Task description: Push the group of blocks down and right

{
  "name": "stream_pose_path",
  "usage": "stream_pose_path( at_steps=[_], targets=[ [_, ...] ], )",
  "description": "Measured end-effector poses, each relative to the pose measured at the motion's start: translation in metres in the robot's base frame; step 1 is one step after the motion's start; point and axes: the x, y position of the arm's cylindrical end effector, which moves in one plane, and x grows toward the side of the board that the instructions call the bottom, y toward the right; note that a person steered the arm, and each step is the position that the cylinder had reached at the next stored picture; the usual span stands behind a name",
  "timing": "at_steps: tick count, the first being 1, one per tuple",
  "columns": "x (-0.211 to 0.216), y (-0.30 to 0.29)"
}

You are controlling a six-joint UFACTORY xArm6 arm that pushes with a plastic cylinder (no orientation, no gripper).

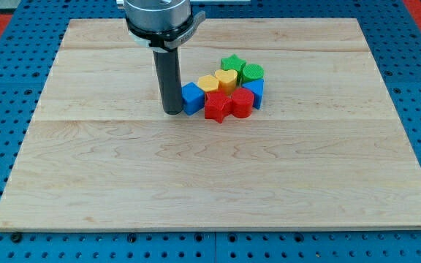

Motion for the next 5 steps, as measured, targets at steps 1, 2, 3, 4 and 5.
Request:
stream_pose_path(
  at_steps=[1, 2, 3, 4, 5],
  targets=[
    [0.003, 0.000],
    [0.009, 0.000],
    [0.026, 0.007],
    [0.053, 0.055],
    [0.053, 0.089]
  ],
)
